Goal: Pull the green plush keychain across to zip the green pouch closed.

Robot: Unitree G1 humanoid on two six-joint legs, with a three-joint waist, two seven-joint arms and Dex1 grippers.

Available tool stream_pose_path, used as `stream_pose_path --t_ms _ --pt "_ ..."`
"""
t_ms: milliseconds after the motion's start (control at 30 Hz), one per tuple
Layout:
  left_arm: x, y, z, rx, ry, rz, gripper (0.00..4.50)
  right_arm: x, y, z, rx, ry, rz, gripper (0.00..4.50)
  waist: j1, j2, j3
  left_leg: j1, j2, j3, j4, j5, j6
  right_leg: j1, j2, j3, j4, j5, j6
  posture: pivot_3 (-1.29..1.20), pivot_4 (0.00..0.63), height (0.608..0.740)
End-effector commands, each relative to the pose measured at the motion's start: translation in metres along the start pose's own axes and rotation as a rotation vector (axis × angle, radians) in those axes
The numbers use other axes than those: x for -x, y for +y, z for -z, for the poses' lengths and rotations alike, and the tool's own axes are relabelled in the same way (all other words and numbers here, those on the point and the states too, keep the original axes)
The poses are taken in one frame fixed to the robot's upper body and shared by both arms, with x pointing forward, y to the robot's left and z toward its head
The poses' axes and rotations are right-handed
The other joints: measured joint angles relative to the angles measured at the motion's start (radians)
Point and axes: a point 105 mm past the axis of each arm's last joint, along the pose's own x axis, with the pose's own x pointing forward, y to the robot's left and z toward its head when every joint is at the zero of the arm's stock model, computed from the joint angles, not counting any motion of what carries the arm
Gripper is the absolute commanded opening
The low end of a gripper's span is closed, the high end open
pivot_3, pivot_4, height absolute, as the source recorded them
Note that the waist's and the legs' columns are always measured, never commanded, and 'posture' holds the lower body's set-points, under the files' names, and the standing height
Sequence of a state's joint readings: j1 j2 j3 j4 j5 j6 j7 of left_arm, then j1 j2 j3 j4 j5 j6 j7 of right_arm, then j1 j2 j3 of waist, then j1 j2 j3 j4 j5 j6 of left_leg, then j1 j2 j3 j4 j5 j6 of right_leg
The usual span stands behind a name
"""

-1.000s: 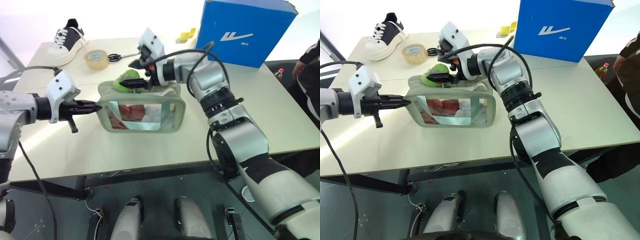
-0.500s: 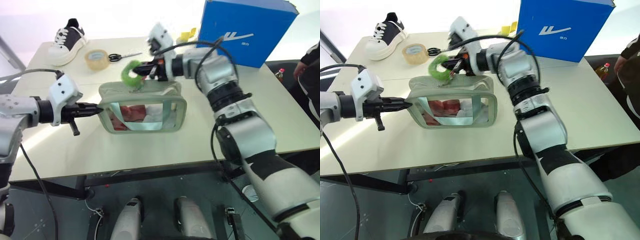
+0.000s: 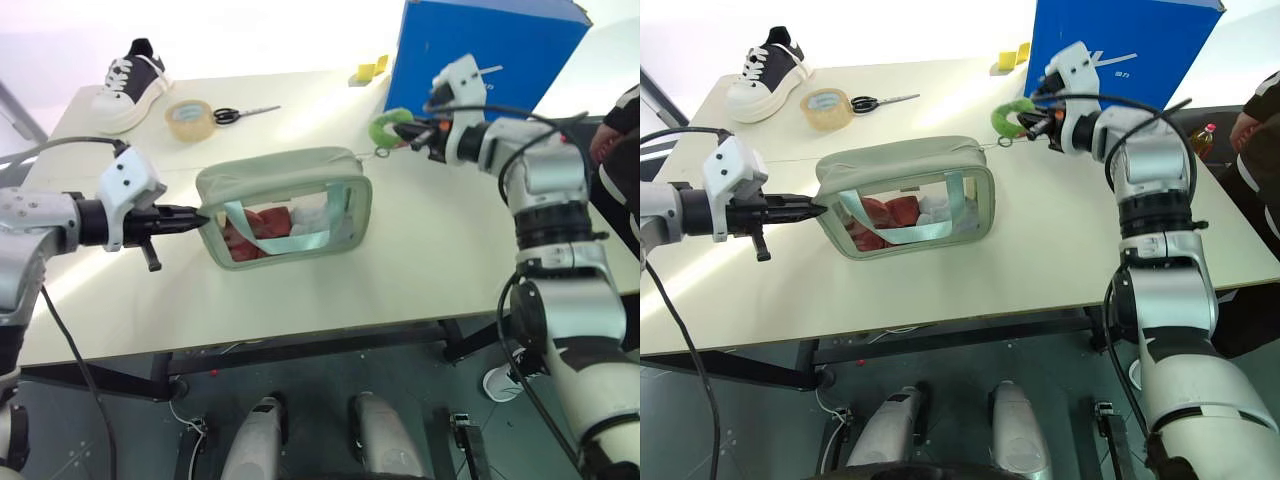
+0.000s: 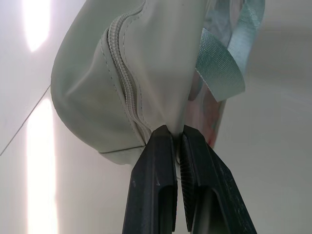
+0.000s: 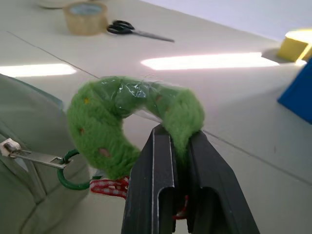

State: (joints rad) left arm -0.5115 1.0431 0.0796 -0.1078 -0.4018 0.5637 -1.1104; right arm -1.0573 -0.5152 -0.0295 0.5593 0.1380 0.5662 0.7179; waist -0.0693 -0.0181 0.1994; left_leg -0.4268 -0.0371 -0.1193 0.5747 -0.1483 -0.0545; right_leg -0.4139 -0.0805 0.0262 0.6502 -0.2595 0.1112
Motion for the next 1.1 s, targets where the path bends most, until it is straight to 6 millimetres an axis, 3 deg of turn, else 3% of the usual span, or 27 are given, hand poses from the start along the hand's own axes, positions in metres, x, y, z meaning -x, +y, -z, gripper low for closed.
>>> stream_pose_path --t_ms 33,167,300,500,600,633,700,900,933,1100 --pt "0.003 0.006 -0.005 -0.031 0.005 -0.014 0.00 0.000 0.006 0.023 -0.064 0.010 0.053 0.07 0.000 0.000 0.000 0.000 0.000 0.000 0.000 0.000 0.000 0.000 0.000 0.000 0.000 0.000 0.000 0.00 0.150 0.740" --pt "0.000 0.008 -0.007 -0.040 0.003 -0.003 0.00 -0.015 0.046 0.057 -0.168 0.056 -0.011 0.07 0.000 0.000 0.000 0.000 0.000 0.000 0.001 0.000 0.000 0.000 0.000 0.000 0.001 0.000 0.000 0.00 0.150 0.740" --pt "-0.002 0.010 -0.008 -0.045 0.002 0.001 0.00 -0.029 0.082 0.066 -0.233 0.064 -0.076 0.07 0.000 0.000 0.000 0.000 0.000 0.000 0.001 0.000 0.000 0.001 0.000 0.000 0.001 0.000 0.000 0.00 0.150 0.740" --pt "-0.001 0.007 -0.006 -0.044 0.002 -0.001 0.00 -0.032 0.088 0.083 -0.203 0.117 -0.079 0.07 -0.001 0.000 0.000 0.001 0.000 0.000 0.001 0.000 0.000 0.001 0.000 0.000 0.001 0.000 0.000 0.00 0.150 0.740" --pt "0.001 0.007 -0.004 -0.042 0.005 -0.011 0.00 -0.029 0.080 0.075 -0.177 0.096 -0.078 0.07 -0.001 0.000 0.000 0.001 0.000 0.000 0.001 0.000 0.000 0.001 0.000 0.000 0.001 0.000 0.000 0.00 0.150 0.740" --pt "0.002 0.007 -0.004 -0.041 0.006 -0.014 0.00 -0.027 0.077 0.069 -0.173 0.080 -0.083 0.57 0.000 0.000 0.000 0.001 0.000 0.000 0.001 0.000 0.000 0.001 0.000 0.000 0.001 0.000 0.000 0.00 0.150 0.740" --pt "0.003 0.007 -0.003 -0.040 0.007 -0.018 0.00 -0.022 0.071 0.052 -0.164 0.042 -0.103 1.15 0.000 0.000 0.000 0.001 0.000 0.000 0.001 0.000 0.000 0.001 0.000 0.000 0.001 0.000 0.000 0.00 0.150 0.740" --pt "0.004 0.009 -0.003 -0.047 0.002 -0.039 0.00 0.005 0.038 0.002 -0.028 -0.034 -0.125 4.17 0.003 0.000 0.000 0.001 0.000 0.000 0.001 0.000 0.000 0.001 0.000 0.000 0.000 0.000 0.000 0.00 0.150 0.740" --pt "0.004 0.009 -0.003 -0.048 0.002 -0.040 0.00 0.012 0.030 -0.005 -0.004 -0.041 -0.131 4.43 0.003 0.000 0.000 0.000 0.000 0.000 0.001 0.000 0.000 0.001 0.000 0.000 0.000 0.000 0.000 0.00 0.150 0.740" --pt "0.006 0.011 -0.005 -0.055 -0.011 -0.052 0.00 0.050 0.005 -0.045 0.109 -0.091 -0.217 4.43 0.002 0.000 0.000 0.000 0.000 0.000 0.001 0.000 0.000 0.001 0.000 0.000 -0.001 0.000 0.000 0.00 0.150 0.740"
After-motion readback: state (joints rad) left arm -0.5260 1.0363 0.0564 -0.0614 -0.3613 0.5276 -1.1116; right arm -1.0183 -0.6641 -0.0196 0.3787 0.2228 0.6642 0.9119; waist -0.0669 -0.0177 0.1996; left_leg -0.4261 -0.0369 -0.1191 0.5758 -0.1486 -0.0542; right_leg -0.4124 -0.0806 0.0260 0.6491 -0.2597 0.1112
